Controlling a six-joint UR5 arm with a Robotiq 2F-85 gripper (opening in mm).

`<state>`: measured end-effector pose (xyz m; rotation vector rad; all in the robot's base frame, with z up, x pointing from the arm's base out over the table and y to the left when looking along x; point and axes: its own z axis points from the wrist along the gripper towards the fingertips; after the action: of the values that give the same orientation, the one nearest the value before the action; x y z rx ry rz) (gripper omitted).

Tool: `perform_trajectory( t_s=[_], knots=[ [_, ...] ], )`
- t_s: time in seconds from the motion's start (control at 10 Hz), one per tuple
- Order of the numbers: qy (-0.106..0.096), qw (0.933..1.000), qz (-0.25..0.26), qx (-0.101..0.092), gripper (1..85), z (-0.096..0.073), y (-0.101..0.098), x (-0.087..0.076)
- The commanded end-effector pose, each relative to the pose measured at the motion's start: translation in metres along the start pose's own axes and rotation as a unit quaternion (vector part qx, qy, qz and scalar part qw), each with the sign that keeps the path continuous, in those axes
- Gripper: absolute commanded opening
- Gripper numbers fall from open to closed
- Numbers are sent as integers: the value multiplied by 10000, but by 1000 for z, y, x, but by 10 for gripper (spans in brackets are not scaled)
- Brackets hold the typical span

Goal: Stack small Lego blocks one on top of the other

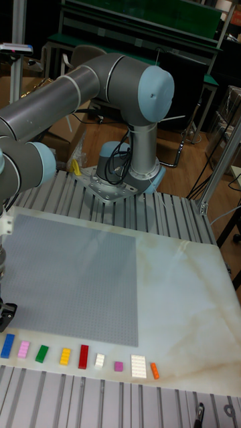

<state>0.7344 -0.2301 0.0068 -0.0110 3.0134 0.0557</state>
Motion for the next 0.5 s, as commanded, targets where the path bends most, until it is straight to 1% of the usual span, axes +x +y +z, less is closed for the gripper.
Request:
perform_trajectory(
  t_s=[0.0, 0.4],
  knots=[
    [-36, 10000, 15, -54, 387, 1, 1, -3],
    [-43, 10000, 9, -62, 390, 6, 1, -4]
  ],
)
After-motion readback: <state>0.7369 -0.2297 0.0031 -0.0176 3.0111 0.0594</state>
